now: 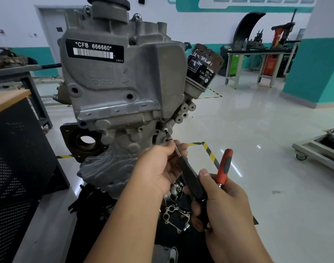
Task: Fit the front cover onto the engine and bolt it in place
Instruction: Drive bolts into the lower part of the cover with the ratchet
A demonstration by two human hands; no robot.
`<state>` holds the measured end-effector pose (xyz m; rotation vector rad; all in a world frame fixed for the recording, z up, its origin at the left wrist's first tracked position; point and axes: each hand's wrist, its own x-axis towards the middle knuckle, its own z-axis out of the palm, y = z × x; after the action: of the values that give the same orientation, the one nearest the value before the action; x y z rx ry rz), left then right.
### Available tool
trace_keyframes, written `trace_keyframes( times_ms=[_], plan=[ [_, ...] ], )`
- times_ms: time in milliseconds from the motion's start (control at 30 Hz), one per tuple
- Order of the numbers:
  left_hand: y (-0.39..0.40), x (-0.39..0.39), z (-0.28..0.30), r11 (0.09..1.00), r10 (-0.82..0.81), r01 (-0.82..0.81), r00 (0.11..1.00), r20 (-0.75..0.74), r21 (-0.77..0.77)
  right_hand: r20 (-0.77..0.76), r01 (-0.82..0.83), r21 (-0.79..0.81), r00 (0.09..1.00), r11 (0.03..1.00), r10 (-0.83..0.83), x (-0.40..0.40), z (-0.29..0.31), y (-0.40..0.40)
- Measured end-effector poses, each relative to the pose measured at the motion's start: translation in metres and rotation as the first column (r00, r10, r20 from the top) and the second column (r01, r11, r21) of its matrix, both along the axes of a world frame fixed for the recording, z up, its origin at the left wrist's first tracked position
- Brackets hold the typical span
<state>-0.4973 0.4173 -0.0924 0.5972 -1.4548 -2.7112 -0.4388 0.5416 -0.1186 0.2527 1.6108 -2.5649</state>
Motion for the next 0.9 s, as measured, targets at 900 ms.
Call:
trace_keyframes(
  times_ms=[900],
  plan=[
    [0.0005,-0.0004,-0.002,0.989,0.098,-0.1,0.995,-0.022,-0.108,-0.012,-0.058,-0.037,0.998,0.998,0.057,0.0062,0.0007,-0.0057]
  ],
)
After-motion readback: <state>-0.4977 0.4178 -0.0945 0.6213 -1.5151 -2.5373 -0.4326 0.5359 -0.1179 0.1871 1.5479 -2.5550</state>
